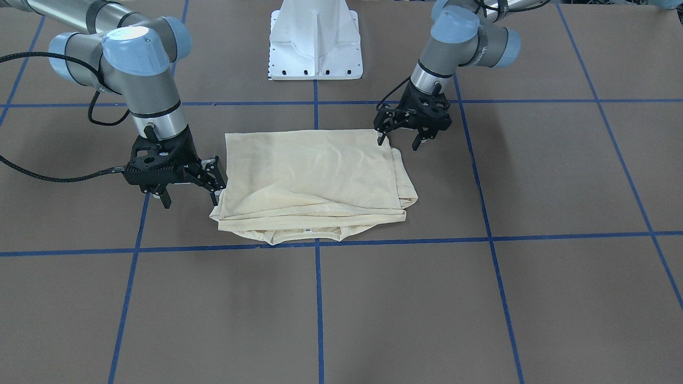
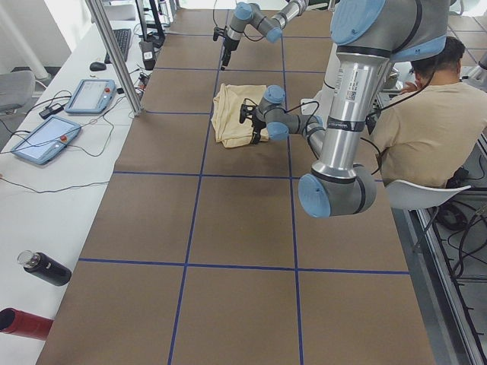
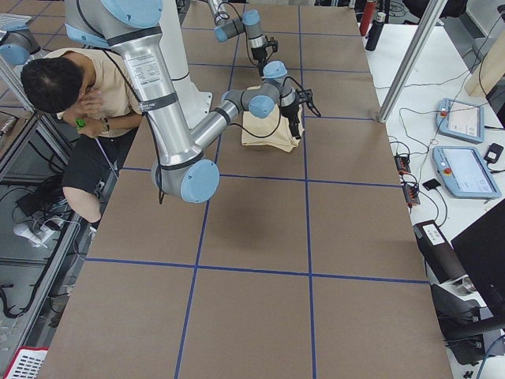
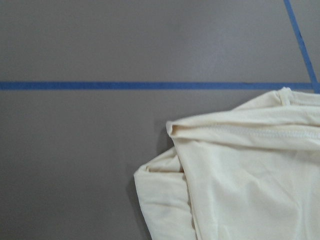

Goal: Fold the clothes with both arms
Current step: 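Release the hem and withdraw both grippers from the folded shirt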

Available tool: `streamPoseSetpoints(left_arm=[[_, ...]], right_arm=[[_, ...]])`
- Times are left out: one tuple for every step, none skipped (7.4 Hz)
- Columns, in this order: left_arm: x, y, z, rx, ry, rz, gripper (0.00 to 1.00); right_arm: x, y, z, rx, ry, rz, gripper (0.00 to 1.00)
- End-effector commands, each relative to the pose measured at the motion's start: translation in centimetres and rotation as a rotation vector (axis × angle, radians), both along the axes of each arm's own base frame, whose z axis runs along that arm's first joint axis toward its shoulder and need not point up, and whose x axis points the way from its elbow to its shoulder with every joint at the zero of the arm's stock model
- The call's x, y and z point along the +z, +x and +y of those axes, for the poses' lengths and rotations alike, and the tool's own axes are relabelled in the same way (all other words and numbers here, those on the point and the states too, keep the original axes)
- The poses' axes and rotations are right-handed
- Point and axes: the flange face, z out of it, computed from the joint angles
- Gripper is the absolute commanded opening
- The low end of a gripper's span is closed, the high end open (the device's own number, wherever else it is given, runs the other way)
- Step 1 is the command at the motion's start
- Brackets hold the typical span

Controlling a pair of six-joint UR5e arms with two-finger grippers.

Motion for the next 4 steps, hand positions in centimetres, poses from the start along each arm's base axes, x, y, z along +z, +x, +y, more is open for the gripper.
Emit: streamPoseSetpoints(left_arm=[[0.17, 2.40, 3.68, 0.026, -0.039, 0.012, 0.65], [0.18, 2.45, 3.77, 0.027, -0.040, 0.013, 0.50], [0.18, 2.52, 3.75, 0.028, -0.039, 0.011, 0.41], [0.14, 2.58, 3.75, 0.029, -0.040, 0.013, 0.25]], right_arm=[[0.05, 0.09, 0.00, 0.001, 0.003, -0.001, 1.00], [0.07, 0.09, 0.00, 0.002, 0.001, 0.000, 1.00], [-0.03, 0.08, -0.02, 0.002, 0.002, -0.001, 1.00], [-0.03, 0.08, -0.02, 0.001, 0.003, -0.001, 1.00]])
